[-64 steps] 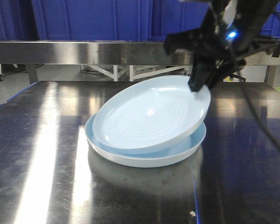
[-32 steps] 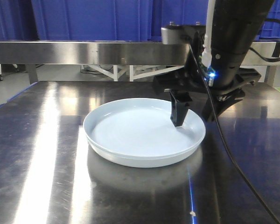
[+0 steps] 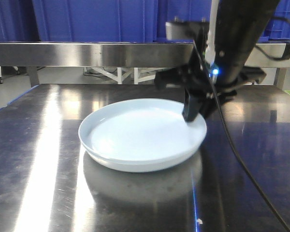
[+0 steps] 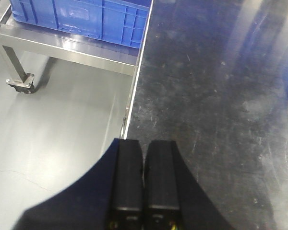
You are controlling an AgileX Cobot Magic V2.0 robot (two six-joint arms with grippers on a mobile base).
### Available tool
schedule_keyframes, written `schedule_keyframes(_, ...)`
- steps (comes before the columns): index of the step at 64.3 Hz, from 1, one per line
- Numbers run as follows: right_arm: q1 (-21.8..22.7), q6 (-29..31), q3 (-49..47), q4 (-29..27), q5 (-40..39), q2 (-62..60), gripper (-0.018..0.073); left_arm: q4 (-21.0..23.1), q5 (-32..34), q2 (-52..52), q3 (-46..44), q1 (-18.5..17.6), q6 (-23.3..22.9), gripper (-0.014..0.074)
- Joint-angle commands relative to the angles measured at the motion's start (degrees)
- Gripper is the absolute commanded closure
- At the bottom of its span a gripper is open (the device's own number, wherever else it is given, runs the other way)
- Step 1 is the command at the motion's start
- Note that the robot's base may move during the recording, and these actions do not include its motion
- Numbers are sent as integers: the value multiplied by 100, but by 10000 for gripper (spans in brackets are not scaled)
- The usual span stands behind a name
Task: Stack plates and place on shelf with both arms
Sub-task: 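Grip the stacked plates' rim with the right gripper and lift them up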
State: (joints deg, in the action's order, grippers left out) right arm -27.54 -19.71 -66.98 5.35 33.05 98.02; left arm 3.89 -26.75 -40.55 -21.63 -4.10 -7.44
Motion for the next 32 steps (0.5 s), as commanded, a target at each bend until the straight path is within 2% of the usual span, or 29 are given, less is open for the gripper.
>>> schedule_keyframes(1,52,60,-245,155,-472,-731,531,49,424,29,-158,-41,8,513)
schedule_keyframes(17,491,60,-20,248,-713,-2137,531,49,424,29,-158,-41,8,513)
schedule_keyframes(32,1326,60,1089,248,-1045,-3541,531,49,424,29,-158,-41,8,513)
